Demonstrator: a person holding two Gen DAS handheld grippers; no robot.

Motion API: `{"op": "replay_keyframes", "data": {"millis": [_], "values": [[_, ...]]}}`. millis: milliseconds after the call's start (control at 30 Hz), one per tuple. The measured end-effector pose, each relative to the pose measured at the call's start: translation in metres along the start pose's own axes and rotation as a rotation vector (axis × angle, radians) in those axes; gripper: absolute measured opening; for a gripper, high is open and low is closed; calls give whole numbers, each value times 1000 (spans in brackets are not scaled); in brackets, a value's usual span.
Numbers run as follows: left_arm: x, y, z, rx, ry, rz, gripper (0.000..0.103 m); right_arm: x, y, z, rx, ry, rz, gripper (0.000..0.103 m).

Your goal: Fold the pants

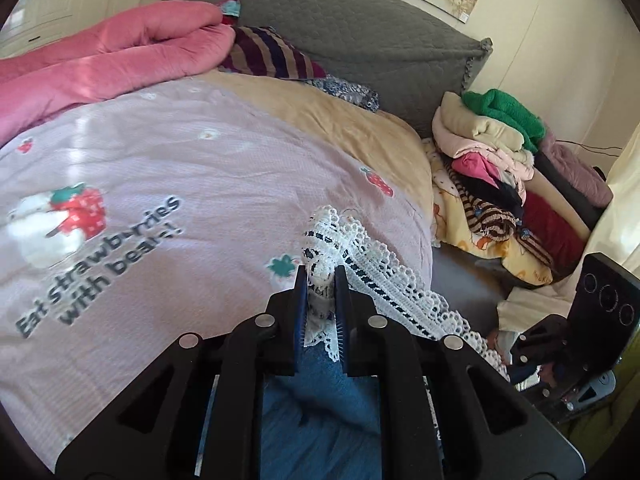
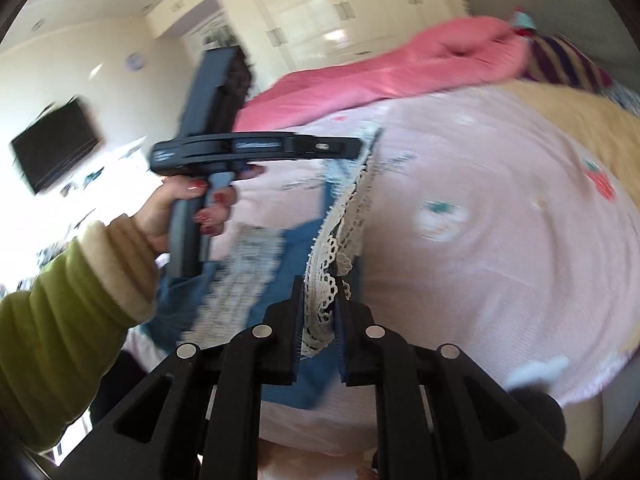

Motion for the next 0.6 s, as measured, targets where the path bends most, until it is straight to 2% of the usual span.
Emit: {"op": "replay_keyframes", "data": {"millis": [167, 200, 233, 300, 400, 467, 533, 600], "values": [[-37, 25, 25, -42, -22, -24, 6, 39, -2, 58, -111, -81, 72, 13], [-43, 33, 30, -52, -26, -24, 6, 47, 1, 71, -138, -103, 95, 9], [-47, 40, 35, -57, -39, -26, 6, 51, 5, 82, -158, -126, 112, 1], [-55, 58, 49, -87, -58, -18, 6, 73, 17, 103, -233, -131, 170, 1], [-59, 85, 69, -125, -112, 20, 6, 96, 42, 121, -277, -162, 258, 1], [-64, 99, 76, -141, -118, 27, 6, 102, 61, 128, -281, -203, 306, 1], [-69, 108, 79, -153, -127, 30, 7, 96, 67, 130, -269, -251, 311, 1], [-73, 115, 83, -154, -154, 36, 10, 85, 64, 124, -258, -261, 295, 1]]}}
Point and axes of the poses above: each gripper's, at about its wrist camera, not at the fingertips, and x roughly the way its jaws point, z to its left, y to its underside, the point moved 8 cm from there along x, roughly the way its jaws point, and after that the axes turned 5 degrees about -x, right-handed, at the moved point
